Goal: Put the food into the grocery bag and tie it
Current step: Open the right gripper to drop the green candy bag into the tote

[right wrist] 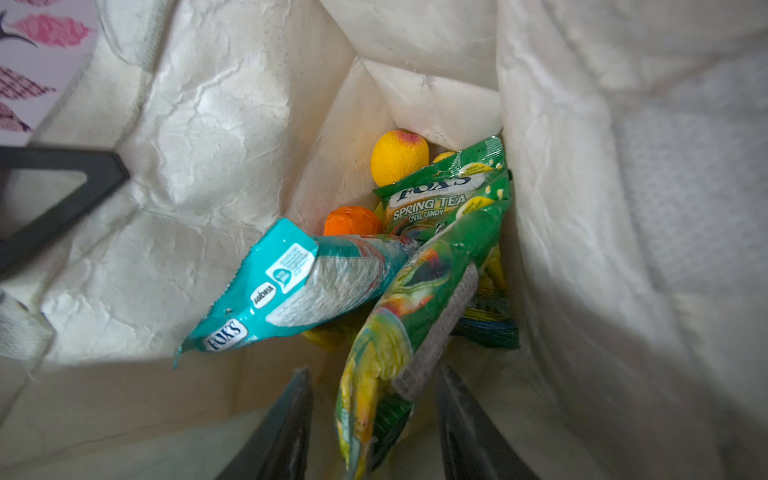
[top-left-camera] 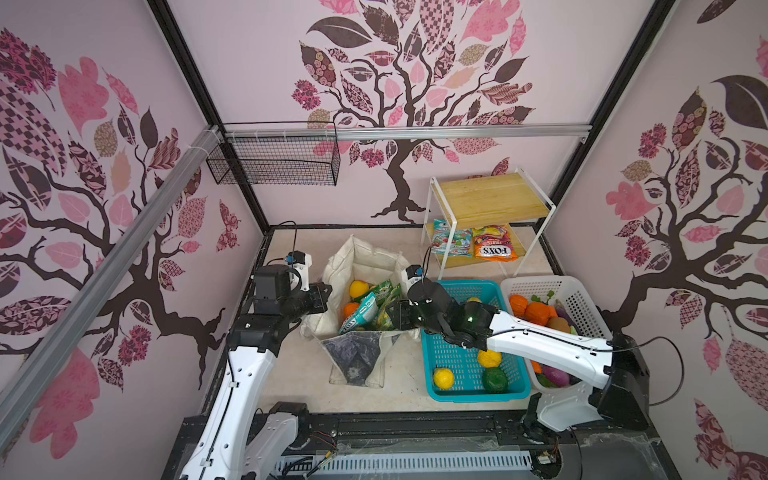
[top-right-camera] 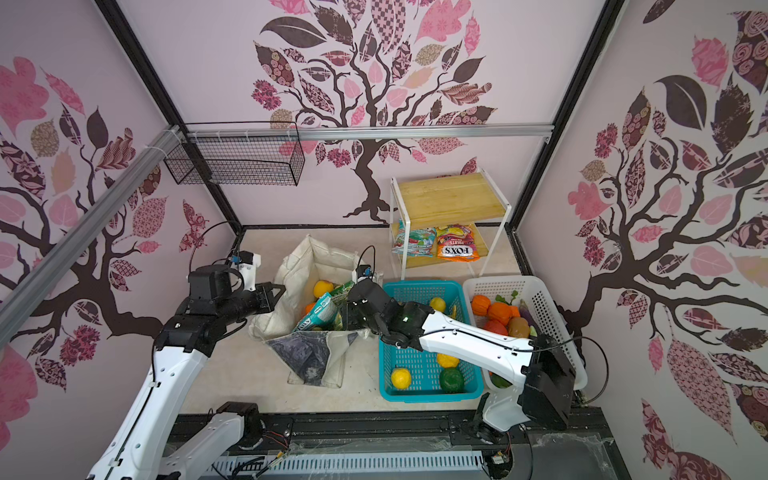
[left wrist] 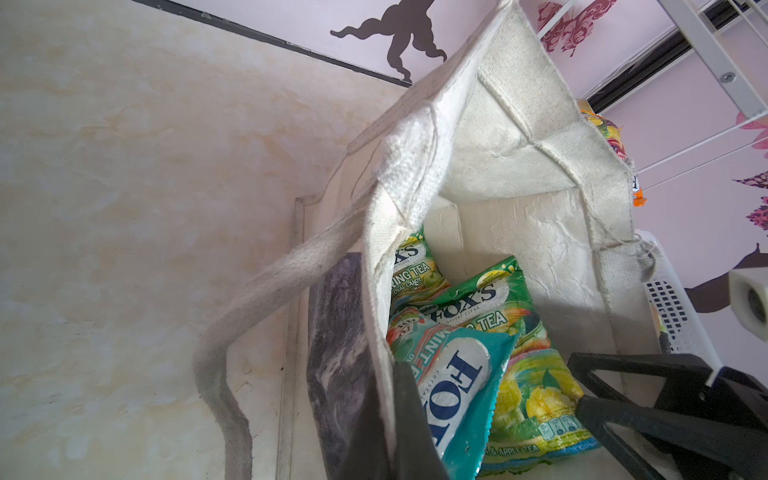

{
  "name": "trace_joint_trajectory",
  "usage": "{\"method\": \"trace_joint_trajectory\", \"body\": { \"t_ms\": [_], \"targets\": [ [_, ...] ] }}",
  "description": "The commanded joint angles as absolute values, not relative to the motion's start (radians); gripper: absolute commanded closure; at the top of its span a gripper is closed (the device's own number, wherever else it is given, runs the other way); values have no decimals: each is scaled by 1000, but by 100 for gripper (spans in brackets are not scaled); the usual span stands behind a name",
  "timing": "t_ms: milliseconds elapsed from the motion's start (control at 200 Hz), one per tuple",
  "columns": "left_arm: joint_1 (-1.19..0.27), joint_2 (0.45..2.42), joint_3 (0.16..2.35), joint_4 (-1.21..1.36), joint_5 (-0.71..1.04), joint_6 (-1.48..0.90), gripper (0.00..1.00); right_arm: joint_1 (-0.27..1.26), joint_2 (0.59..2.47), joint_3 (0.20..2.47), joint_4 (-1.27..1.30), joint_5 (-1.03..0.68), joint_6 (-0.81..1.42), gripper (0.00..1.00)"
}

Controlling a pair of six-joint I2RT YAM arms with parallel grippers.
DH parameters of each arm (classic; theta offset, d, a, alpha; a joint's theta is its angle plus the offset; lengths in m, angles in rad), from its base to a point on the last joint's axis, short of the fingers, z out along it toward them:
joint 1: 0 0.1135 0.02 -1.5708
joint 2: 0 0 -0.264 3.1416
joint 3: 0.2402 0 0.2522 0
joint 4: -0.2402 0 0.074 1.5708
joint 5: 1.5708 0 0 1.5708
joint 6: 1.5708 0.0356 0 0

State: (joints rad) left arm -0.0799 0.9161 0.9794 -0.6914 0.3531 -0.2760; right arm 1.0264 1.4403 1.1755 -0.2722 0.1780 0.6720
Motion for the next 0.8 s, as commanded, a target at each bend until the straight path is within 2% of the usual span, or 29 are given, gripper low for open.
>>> {"method": "trace_joint_trajectory", "body": {
  "t_ms": [0, 65, 125, 145, 175, 190, 290, 420, 525, 795],
  "targets": [
    [-89, 917, 950, -687, 359, -264, 100, 1032, 1376, 1219, -312, 205, 646, 43],
    [-92, 919, 950, -689, 357, -264, 100, 1032, 1353, 1213, -305, 211, 639, 37],
    [-91, 918, 949, -688, 355, -264, 100, 1032, 1338, 1219, -322, 227, 631, 25],
    [-91, 915, 950, -689, 353, -264, 100, 1032, 1334, 1224, -334, 237, 629, 20],
    [-92, 916, 950, -687, 351, -264, 100, 1031, 1331, 1236, -357, 256, 627, 3],
    [-93, 914, 951, -689, 351, -264, 100, 1031, 1329, 1244, -370, 263, 625, 1],
    [-92, 911, 949, -688, 347, -264, 100, 1015, 1332, 1300, -453, 263, 601, 0],
    [-94, 913, 950, -694, 322, -267, 100, 946, 1294, 1287, -462, 136, 618, 0],
    [-94, 919, 954, -698, 324, -263, 100, 943, 1277, 1311, -542, 233, 677, 0],
    [-94, 919, 951, -698, 316, -262, 100, 933, 1211, 1277, -604, 394, 624, 0]
  ]
}}
